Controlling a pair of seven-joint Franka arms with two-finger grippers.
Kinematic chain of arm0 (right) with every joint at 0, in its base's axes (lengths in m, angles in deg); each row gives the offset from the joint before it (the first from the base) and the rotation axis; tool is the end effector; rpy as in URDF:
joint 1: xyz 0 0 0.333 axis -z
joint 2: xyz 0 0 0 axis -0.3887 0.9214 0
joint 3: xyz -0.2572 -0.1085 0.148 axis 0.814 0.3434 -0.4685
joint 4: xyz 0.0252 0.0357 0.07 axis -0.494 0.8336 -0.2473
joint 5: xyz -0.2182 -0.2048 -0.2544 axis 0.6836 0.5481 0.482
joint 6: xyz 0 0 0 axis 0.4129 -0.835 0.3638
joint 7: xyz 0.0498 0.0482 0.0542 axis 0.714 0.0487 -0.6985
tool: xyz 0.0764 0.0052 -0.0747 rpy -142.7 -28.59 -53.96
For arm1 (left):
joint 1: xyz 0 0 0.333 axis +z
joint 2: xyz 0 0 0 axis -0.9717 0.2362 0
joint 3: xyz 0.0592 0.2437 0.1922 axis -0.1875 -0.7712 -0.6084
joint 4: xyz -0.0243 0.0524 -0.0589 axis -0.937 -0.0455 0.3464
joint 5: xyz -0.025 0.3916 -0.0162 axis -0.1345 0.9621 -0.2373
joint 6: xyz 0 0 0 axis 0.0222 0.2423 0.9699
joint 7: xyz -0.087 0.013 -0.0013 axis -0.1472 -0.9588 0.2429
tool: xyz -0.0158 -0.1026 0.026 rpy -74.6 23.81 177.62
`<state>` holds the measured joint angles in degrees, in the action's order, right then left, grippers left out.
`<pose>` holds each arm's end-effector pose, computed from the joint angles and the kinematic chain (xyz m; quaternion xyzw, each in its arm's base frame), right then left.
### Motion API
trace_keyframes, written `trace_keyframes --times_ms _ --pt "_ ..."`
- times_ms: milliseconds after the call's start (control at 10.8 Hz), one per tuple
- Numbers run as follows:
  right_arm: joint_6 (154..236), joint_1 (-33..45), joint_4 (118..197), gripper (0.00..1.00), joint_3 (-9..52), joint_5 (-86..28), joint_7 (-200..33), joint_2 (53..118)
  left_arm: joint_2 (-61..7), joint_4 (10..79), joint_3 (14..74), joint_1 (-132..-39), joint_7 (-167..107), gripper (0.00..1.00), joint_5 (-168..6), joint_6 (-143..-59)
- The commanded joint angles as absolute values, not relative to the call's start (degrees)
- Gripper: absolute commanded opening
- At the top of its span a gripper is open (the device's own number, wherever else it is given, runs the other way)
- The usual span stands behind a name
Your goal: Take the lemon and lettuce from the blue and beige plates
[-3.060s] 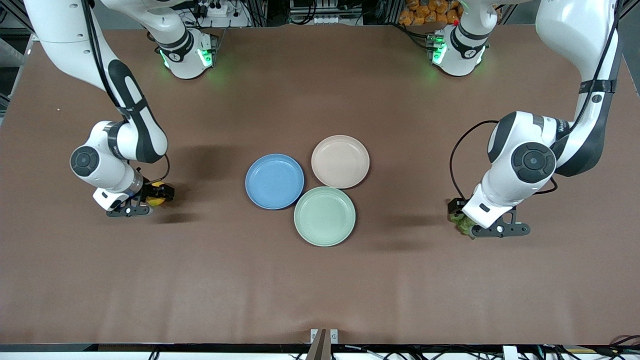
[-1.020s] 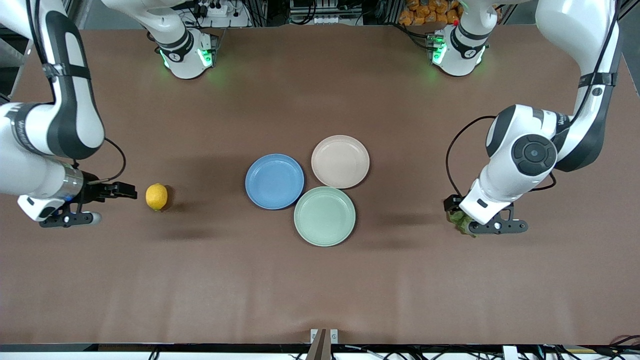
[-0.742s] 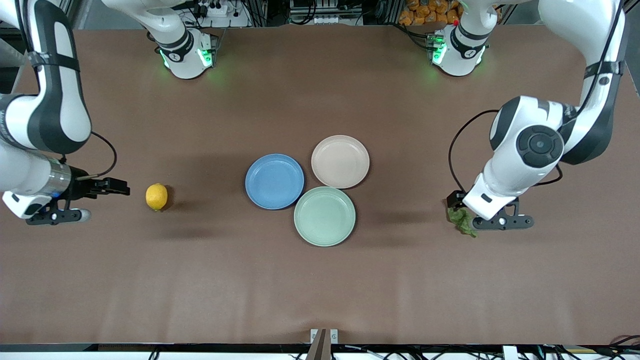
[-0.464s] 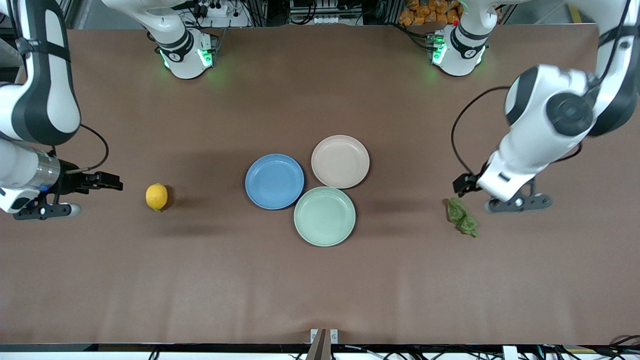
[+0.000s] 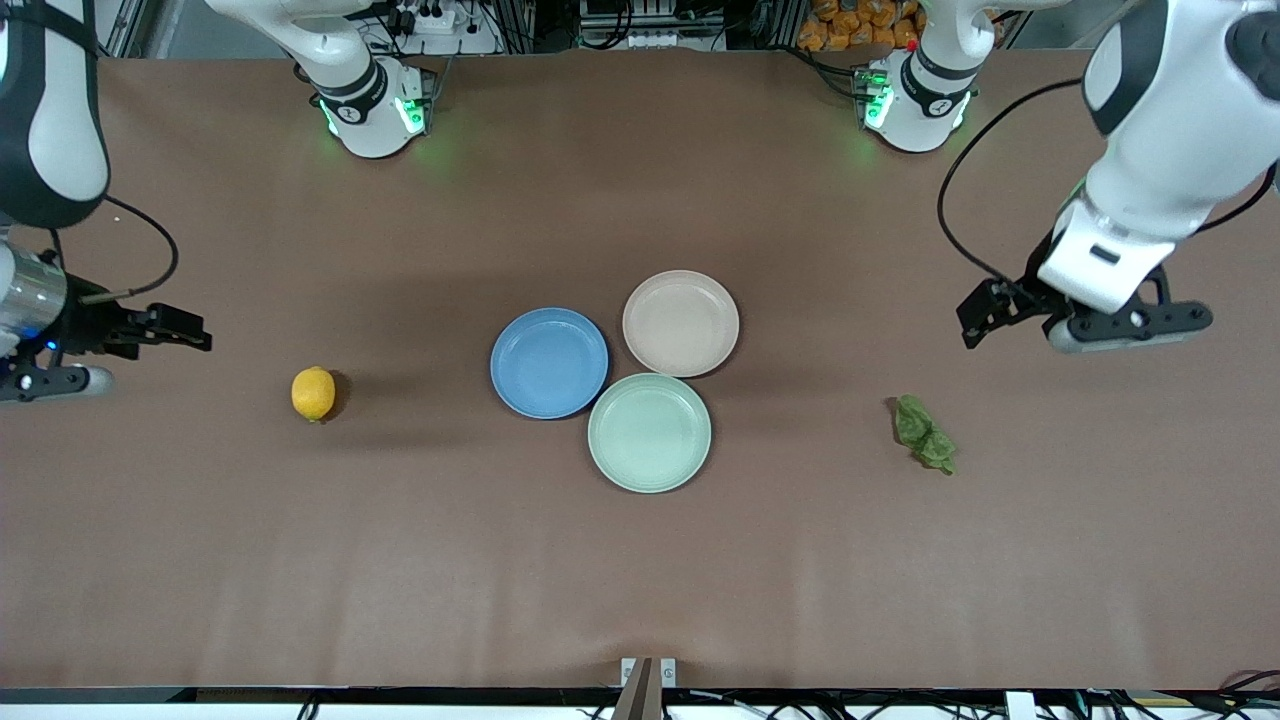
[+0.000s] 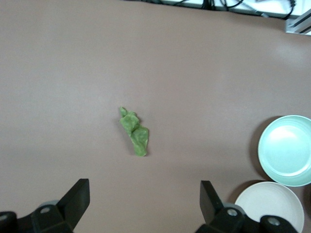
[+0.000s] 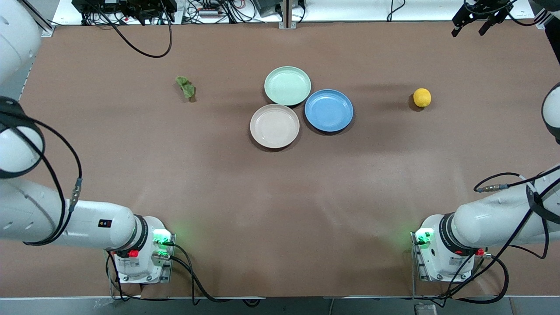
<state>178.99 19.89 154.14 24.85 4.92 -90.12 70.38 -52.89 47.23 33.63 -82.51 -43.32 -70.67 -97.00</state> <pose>0.5972 -0.0488 0.5102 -0.9981 -0.0464 0.0352 0.0222 0.5638 -0.1381 0.5629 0.9941 0.0448 0.0978 0.0149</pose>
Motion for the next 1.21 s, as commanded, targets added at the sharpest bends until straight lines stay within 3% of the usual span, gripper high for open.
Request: trace_keyframes --times_ms 0,464,1113 --pt "175.4 20.9 152.2 1.0 23.1 6.5 -88.3 68.2 -53.7 44.4 32.6 -83.5 -41.6 1.0 -70.7 -92.7" --pt "170.1 20.3 148.0 1.0 21.9 8.5 -82.3 65.3 -53.0 36.8 32.6 -83.4 -38.3 1.0 -74.0 -79.7" --pt "170.1 20.3 147.3 1.0 22.2 7.7 -82.1 62.9 -51.7 35.5 33.4 -83.5 -38.4 1.0 -73.3 -75.2"
